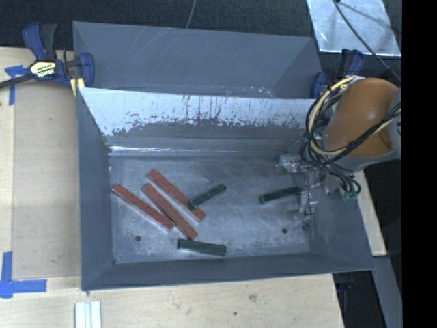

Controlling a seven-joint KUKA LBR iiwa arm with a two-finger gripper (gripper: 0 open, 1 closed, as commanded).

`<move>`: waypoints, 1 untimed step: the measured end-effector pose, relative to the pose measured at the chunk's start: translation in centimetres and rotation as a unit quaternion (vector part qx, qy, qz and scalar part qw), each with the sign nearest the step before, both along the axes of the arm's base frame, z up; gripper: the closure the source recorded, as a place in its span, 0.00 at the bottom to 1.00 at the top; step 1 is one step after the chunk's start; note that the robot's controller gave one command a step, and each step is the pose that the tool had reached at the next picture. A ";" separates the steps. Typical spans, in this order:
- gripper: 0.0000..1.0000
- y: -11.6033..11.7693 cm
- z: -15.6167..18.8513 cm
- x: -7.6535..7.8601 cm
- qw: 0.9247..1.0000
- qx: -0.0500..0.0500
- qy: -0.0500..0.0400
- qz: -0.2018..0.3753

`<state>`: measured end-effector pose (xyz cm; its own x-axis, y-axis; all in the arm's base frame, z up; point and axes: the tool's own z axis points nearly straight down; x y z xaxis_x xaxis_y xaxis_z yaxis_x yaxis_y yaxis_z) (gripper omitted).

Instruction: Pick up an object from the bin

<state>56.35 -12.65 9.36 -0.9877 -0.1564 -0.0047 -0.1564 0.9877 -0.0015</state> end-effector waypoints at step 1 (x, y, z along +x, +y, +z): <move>1.00 2.1 -2.2 4.5 1.000 0.000 -0.001 0.009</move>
Offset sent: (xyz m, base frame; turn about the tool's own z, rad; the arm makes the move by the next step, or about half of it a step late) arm 0.0000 0.0000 0.0000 0.0000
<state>60.80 -10.51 7.16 -0.9847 -0.1743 -0.0069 -0.1743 0.9847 -0.0012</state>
